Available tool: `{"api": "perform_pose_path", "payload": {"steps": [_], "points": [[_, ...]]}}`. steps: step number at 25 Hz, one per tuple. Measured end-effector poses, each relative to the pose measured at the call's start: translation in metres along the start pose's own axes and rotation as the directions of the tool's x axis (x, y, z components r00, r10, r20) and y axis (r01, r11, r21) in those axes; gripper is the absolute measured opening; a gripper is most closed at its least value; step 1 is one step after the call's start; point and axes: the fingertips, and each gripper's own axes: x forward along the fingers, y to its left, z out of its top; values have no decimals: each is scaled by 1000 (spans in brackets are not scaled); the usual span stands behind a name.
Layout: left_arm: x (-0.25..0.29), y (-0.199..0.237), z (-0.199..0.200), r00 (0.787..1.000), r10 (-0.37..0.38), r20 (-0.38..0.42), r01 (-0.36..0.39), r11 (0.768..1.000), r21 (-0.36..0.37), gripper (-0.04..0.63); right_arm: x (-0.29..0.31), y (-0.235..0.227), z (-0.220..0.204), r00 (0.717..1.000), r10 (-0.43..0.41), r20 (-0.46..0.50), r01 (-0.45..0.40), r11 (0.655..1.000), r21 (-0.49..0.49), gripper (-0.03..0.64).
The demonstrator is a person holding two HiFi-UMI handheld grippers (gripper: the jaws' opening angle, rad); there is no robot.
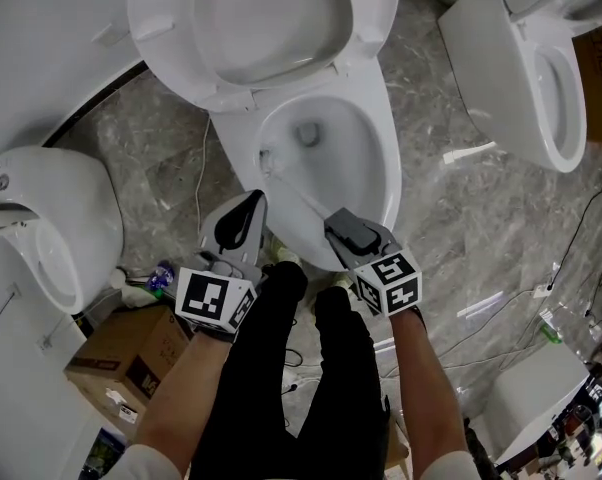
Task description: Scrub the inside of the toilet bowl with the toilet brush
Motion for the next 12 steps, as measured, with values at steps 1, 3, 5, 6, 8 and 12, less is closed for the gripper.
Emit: {"api": "perform_pose_path", "payload": {"steps": [1, 3, 5, 6, 8, 12], "points": [[0, -2, 0, 1000, -2, -3, 2, 1000, -1, 6, -3, 0, -3, 1000, 6, -16, -7, 1000, -13, 160], [0, -7, 0, 1000, -6, -7, 6, 1000, -1, 6, -11, 0, -11, 999, 18, -47, -20, 999, -33, 160], [2, -13, 0, 1000, -12, -10, 12, 1000, -1, 6, -19, -2, -17, 997, 26, -79, -30, 998, -52, 160], [3, -16, 1, 1000, -16, -11, 16, 1000, 0, 6, -23, -3, -20, 995, 28, -95, -34, 997, -62, 160], [6, -21, 1, 1000, -24, -13, 24, 1000, -3, 6, -31, -4, -25, 991, 33, -128, -44, 996, -84, 160], [9, -31, 3, 999, -39, -18, 39, 999, -8, 6, -48, -4, -34, 979, 41, -197, -66, 991, -120, 160]]}}
